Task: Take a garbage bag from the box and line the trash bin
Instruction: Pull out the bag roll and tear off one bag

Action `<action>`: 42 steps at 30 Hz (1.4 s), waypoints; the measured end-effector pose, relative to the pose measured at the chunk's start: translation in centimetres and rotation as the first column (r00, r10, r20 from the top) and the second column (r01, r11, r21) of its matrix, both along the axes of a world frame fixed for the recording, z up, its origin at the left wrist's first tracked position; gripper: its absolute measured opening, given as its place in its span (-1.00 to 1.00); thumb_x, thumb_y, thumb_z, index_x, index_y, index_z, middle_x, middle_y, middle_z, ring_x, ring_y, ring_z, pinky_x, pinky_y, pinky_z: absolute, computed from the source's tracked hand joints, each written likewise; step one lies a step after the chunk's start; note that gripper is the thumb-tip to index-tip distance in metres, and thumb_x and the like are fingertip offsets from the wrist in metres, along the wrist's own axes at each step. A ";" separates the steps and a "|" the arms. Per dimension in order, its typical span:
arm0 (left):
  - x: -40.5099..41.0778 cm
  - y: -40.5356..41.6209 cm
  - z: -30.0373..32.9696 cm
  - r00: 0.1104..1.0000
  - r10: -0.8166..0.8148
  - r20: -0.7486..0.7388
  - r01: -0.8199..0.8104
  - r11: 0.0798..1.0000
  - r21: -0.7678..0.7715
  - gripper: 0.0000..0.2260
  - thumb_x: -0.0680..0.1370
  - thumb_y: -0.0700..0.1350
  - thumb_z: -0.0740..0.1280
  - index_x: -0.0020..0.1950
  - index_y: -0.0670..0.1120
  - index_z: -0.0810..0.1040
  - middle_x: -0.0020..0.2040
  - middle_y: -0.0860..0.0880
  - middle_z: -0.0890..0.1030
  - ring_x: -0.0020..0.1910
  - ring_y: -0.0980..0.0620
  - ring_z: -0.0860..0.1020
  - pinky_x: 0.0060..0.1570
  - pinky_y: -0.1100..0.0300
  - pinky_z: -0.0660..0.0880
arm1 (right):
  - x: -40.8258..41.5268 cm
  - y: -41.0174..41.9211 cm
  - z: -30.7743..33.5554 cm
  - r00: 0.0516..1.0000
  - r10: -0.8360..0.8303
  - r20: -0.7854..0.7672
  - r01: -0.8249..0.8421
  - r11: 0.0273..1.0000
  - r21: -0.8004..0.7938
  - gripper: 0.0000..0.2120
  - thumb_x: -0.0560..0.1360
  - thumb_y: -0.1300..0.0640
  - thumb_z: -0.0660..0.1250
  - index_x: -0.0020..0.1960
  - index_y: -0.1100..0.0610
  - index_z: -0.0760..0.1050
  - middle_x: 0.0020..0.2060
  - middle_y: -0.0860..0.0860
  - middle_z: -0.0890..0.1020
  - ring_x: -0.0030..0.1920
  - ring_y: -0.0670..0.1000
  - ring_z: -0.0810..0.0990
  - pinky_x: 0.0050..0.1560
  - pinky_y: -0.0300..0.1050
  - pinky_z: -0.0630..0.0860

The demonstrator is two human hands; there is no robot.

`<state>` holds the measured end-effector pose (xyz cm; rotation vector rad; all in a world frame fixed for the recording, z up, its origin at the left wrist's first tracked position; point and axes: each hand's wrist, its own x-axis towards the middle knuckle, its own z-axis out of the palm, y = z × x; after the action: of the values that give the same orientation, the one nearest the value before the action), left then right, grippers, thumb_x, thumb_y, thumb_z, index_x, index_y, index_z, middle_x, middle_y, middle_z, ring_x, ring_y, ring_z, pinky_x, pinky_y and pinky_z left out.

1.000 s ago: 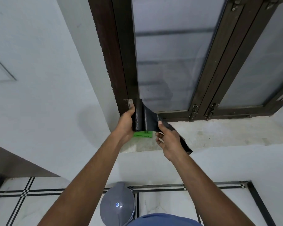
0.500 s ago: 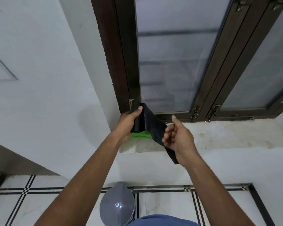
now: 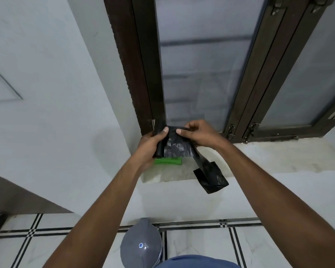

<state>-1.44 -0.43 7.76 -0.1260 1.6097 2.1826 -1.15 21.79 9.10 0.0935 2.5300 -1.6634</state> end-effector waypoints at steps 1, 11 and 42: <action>-0.1 -0.1 -0.3 1.000 0.003 -0.009 -0.003 1.000 -0.017 -0.65 0.68 0.01 0.50 0.39 -0.16 0.70 0.28 -0.20 0.78 0.30 -0.24 0.75 0.46 -0.28 0.58 | 0.0 0.2 0.1 0.999 -0.017 -0.037 0.018 0.999 0.028 -0.53 0.48 -0.20 0.64 -0.05 0.22 0.66 -0.26 0.00 0.70 -0.22 -0.04 0.66 -0.08 -0.08 0.53; -0.6 -0.9 -0.9 0.999 0.008 0.043 -0.010 0.999 0.049 -0.53 0.69 0.09 0.44 0.54 -0.10 0.58 0.39 -0.13 0.74 0.40 -0.20 0.69 0.55 -0.25 0.50 | -0.7 2.5 0.5 0.990 0.021 -0.140 -0.010 0.997 0.079 -0.81 0.59 0.12 0.60 -0.01 0.05 0.58 -0.12 -0.06 0.70 -0.06 -0.09 0.67 0.06 -0.13 0.56; -0.4 -0.8 -0.6 1.000 -0.011 -0.004 0.010 1.000 -0.017 -0.48 0.69 0.29 0.36 0.49 -0.04 0.65 0.37 -0.11 0.75 0.37 -0.18 0.71 0.47 -0.21 0.57 | 0.2 1.8 1.8 0.993 0.030 -0.117 -0.003 0.975 0.223 -0.74 0.54 -0.19 0.60 0.10 -0.11 0.63 0.02 -0.11 0.70 0.05 -0.13 0.67 0.08 -0.16 0.58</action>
<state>-1.85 -1.26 7.12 -0.1175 1.6278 2.1632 -0.93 23.59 10.91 -0.0096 2.7901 -1.4136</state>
